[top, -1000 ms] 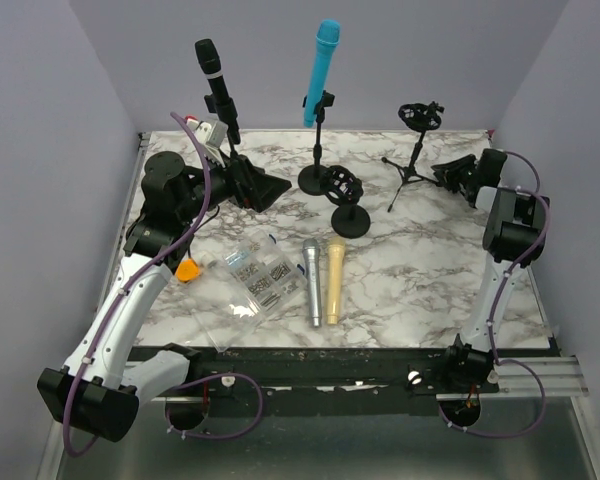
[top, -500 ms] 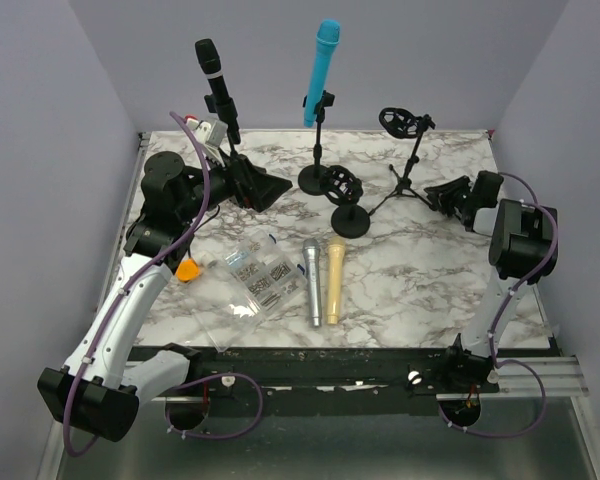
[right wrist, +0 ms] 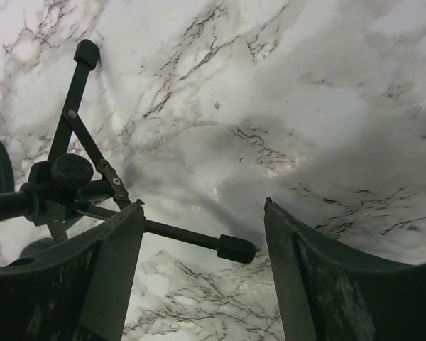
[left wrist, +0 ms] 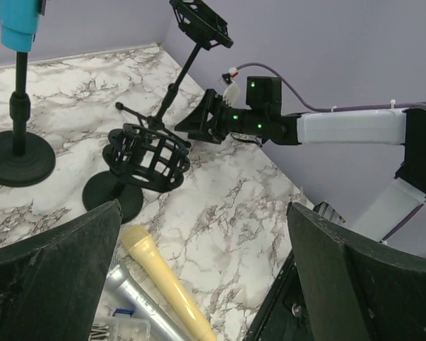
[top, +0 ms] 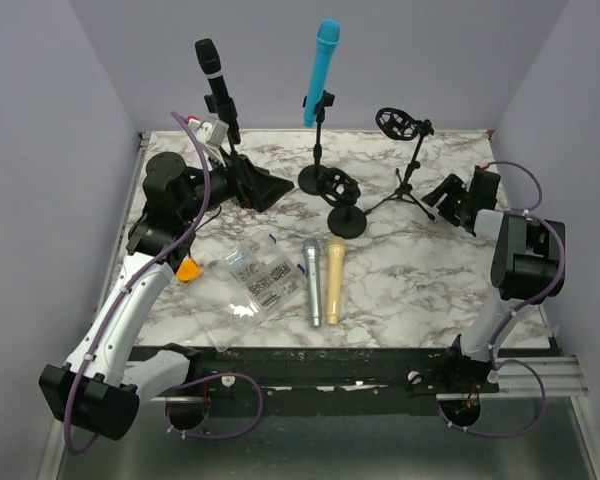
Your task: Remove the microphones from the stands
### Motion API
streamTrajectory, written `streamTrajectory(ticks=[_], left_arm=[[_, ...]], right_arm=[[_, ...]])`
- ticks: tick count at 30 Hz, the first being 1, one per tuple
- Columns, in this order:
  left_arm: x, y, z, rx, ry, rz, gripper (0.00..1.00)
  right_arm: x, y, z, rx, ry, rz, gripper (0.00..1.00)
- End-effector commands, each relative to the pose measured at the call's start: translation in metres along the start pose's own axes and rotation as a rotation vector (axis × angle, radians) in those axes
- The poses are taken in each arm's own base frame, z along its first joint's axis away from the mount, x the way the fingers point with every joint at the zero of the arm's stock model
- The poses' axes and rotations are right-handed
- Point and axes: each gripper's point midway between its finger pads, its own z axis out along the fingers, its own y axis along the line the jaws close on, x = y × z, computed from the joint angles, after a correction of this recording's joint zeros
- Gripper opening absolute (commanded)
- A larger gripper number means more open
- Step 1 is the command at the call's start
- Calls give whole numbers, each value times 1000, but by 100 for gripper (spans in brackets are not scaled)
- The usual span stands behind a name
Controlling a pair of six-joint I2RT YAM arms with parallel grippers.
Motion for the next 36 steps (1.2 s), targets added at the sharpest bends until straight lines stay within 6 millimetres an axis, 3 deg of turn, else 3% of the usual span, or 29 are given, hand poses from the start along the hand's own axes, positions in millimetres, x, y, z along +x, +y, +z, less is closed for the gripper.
streamTrajectory(ticks=[1, 7, 14, 20, 27, 36], left_arm=[[4, -2, 1, 32, 15, -22, 98], [2, -6, 3, 60, 7, -18, 98], [4, -8, 4, 78, 10, -29, 98], [6, -6, 6, 79, 15, -34, 98], [5, -6, 5, 79, 13, -30, 98], [3, -9, 3, 82, 6, -21, 98]], right_arm=[[-7, -8, -19, 37, -17, -212, 70], [10, 35, -24, -244, -29, -357, 69], [19, 50, -11, -231, -22, -510, 69], [22, 46, 6, -215, 37, -507, 68], [34, 32, 9, -146, 91, -467, 63], [30, 5, 10, 24, 61, -375, 37]])
